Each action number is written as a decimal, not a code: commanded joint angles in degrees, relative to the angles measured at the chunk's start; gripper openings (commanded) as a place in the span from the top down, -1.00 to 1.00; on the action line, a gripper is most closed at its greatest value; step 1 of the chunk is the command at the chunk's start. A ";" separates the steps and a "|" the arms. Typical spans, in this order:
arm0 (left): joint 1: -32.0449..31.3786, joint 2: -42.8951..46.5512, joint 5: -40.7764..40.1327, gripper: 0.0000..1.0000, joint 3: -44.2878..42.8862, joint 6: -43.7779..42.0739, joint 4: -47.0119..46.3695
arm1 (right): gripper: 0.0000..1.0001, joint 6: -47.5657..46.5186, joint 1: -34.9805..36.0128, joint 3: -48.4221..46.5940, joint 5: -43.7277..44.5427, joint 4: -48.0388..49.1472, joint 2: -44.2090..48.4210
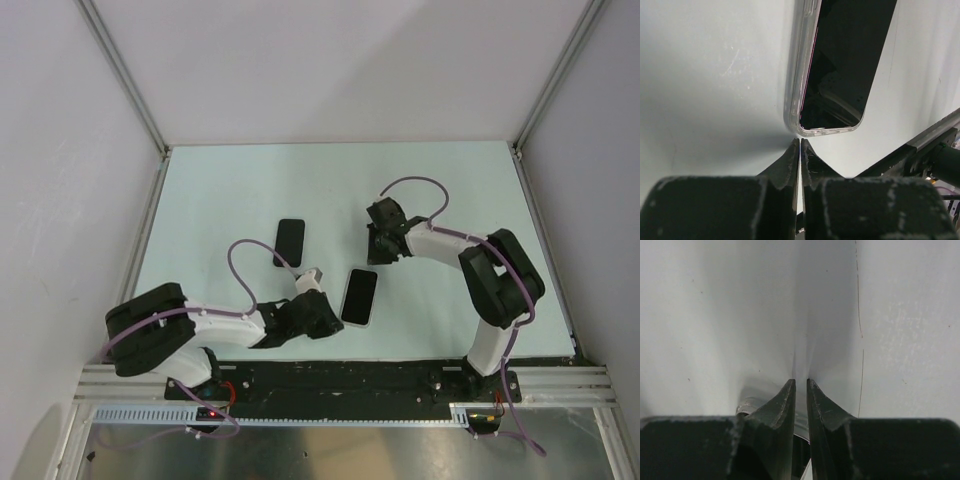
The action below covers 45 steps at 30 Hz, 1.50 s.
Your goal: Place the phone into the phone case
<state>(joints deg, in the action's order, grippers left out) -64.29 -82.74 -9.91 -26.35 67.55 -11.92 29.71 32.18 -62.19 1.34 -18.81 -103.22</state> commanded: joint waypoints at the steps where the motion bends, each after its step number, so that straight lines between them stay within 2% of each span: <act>1: 1.53 -0.98 -1.43 0.85 -1.28 -0.39 -0.63 | 0.62 -0.27 1.18 -1.30 0.87 -2.65 -1.14; 15: 12.63 -2.74 1.72 0.85 -2.97 -7.95 -0.64 | 0.73 6.50 5.85 12.02 0.68 -1.05 8.30; 21: 18.11 -6.24 4.60 0.84 -7.11 -11.93 -0.65 | 0.74 11.33 9.24 17.20 1.80 -1.33 13.12; 30: 21.79 -12.41 8.05 0.84 -14.32 -15.27 -0.28 | 0.73 15.18 10.91 20.64 4.04 -2.14 18.61; 36: 23.06 -8.88 7.90 0.82 -12.17 -16.82 0.54 | 0.65 15.21 8.22 22.32 5.79 -3.13 22.52; 45: 23.43 -2.12 6.17 0.75 -8.18 -19.03 4.19 | 0.52 17.11 7.23 25.72 6.78 -4.07 33.81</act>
<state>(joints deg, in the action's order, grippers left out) -41.17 -87.68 -3.29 -35.35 50.92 -8.60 44.45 39.75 -38.20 8.51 -22.87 -75.16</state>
